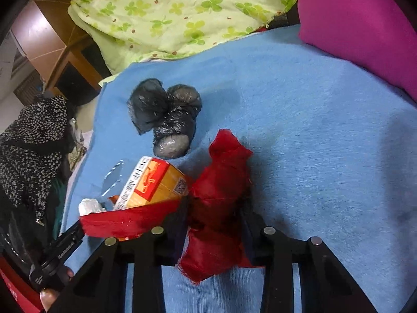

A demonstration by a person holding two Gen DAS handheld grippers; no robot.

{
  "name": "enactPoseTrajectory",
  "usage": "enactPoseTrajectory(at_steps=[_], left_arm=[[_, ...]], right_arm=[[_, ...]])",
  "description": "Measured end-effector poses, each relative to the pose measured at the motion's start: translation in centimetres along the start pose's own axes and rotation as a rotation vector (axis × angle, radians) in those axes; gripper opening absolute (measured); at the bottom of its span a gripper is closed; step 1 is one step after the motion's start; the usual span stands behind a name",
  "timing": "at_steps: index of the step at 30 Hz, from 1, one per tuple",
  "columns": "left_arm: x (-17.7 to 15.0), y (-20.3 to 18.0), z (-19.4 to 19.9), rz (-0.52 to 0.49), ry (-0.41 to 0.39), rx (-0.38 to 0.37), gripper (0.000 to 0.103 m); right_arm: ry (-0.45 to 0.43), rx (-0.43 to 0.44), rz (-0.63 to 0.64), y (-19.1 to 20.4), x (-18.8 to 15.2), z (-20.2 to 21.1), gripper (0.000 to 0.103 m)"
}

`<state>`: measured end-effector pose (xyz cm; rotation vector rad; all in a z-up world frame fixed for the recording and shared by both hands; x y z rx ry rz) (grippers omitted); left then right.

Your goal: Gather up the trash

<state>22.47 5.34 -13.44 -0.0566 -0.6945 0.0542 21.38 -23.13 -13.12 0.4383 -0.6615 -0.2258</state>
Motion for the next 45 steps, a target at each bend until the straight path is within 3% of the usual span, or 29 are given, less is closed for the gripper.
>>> enactPoseTrajectory(at_steps=[6,12,24,45], left_arm=[[0.0,-0.8,1.5,-0.010,-0.029,0.029,0.039],[0.2,-2.7,5.3,-0.076,-0.129,0.099,0.039],[-0.3,-8.0,10.7,-0.187,-0.222,0.065,0.039],[-0.7,-11.3,12.7,-0.241,-0.249,0.038,0.039]], right_arm=[[-0.042,0.023,0.019,0.4,-0.1,3.1,0.038],[-0.083,0.063,0.023,0.3,-0.3,6.5,0.038],[-0.187,0.087,0.082,0.6,-0.2,11.1,0.038],[-0.263,0.057,0.086,-1.3,0.7,13.9,0.038]])
Point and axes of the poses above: each gripper's, at about its wrist camera, not at the fingertips, and z roughly against the way its jaws point, y to its left, x to its top, the point moved 7 cm from there along -z, roughly the way its jaws point, and after that the axes turned 3 degrees about x, right-handed, at the moved point
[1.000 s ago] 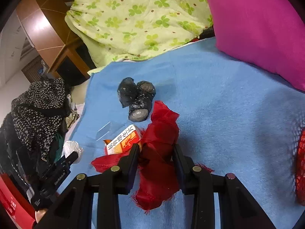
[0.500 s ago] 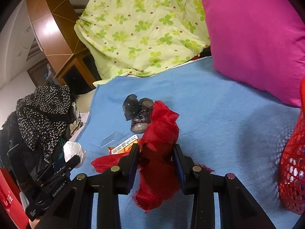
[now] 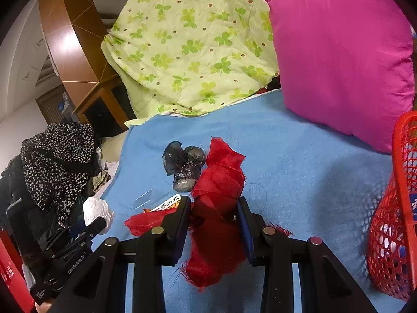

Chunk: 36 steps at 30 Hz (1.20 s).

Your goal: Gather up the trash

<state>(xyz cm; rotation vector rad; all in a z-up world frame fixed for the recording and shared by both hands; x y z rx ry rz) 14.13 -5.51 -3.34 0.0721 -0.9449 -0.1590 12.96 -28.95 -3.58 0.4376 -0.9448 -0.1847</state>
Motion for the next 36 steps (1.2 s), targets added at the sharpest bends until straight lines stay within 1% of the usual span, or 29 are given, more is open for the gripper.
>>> enactPoseTrajectory(at_steps=[10,19,30,36], left_arm=[[0.0,-0.7,0.5,-0.014,0.006,-0.015,0.039],[-0.4,-2.0,0.9,-0.053,0.001,-0.021,0.039],[-0.7,-4.0,1.1,-0.088,0.005,-0.042,0.039],[-1.1,-4.6,0.8,-0.100,0.023,-0.049,0.039]], right_arm=[[-0.009,0.003,0.014,0.4,0.0,0.7,0.038],[-0.026,0.004,0.035,0.9,-0.4,2.3,0.038],[-0.031,-0.005,0.015,0.0,-1.2,4.2,0.038],[-0.023,-0.014,0.017,-0.1,-1.6,4.4,0.038]])
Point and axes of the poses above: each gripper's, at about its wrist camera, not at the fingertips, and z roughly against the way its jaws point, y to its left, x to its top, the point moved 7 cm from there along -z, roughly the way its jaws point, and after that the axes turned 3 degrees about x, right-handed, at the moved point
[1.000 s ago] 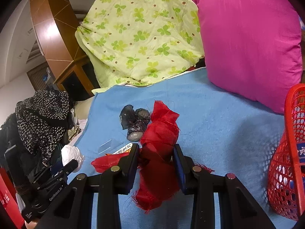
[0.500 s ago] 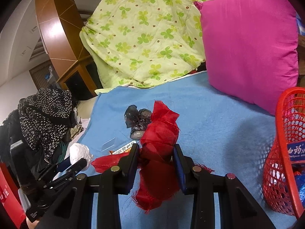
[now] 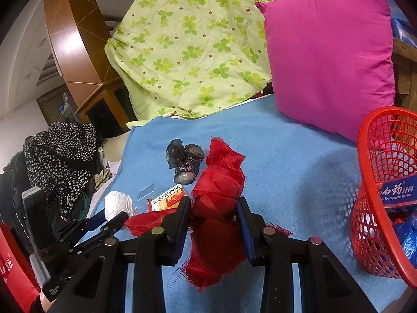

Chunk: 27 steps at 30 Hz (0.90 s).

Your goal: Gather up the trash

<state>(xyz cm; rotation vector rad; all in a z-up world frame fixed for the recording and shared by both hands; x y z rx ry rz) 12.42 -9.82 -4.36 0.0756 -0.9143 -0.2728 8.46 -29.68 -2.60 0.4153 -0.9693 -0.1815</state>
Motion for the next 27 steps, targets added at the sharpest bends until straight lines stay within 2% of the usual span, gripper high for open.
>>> enactPoseTrajectory(at_steps=[10,27], left_arm=[[-0.1,-1.2,0.4,-0.036,-0.009,-0.006,0.039],[0.2,-2.9,0.3,-0.065,-0.012,-0.025,0.039]], right_arm=[[0.023,-0.015,-0.004,-0.8,-0.2,-0.8,0.038],[0.013,-0.034,-0.008,-1.5,0.2,-0.4,0.038]])
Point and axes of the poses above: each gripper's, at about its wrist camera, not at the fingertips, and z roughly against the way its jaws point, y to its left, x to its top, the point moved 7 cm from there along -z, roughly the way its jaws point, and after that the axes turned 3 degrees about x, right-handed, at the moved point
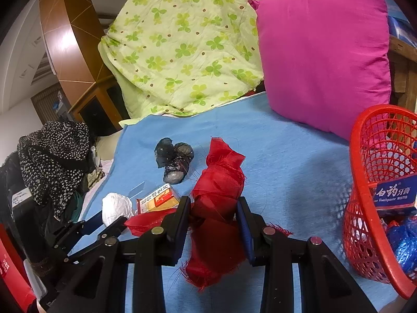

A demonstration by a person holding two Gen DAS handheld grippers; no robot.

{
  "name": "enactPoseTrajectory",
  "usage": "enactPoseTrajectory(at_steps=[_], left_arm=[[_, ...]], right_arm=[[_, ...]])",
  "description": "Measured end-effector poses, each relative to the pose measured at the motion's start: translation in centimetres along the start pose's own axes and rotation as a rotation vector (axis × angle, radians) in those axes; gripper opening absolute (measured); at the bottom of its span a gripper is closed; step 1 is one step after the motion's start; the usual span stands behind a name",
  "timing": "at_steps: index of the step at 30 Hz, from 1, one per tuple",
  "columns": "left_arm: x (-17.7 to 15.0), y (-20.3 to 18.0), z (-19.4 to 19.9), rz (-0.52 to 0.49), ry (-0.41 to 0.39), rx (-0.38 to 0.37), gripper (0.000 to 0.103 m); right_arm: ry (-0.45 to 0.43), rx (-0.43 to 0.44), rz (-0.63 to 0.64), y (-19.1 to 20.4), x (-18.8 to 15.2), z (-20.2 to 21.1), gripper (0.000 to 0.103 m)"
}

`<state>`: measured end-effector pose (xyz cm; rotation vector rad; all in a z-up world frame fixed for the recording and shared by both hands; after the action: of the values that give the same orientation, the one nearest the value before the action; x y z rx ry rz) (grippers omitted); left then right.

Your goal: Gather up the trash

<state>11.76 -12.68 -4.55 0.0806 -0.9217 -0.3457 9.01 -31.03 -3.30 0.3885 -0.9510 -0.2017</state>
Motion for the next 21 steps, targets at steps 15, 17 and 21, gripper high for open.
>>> enactPoseTrajectory(at_steps=[15,17,21], left_arm=[[0.1,-1.4,0.1,-0.013,-0.003,-0.021,0.039],[0.2,-1.5,0.2,-0.014,-0.005,-0.023,0.039],[0.2,-1.7,0.3,-0.017,-0.006,-0.026,0.039]], right_arm=[[-0.013,-0.010,-0.003,-1.0,0.4,0.7,0.038],[-0.016,-0.012,-0.004,-1.1,0.4,0.8,0.038],[-0.024,-0.019,-0.008,-1.2,0.3,1.1,0.038]])
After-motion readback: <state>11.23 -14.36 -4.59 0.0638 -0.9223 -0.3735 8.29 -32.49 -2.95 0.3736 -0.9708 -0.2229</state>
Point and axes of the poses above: each gripper's, at about its wrist camera, not at the fingertips, and z roughly against the way its jaws point, y to its left, x to its top, the point moved 7 cm from there along -z, roughly the way its jaws point, and after that the axes turned 3 degrees about x, right-handed, at the moved point
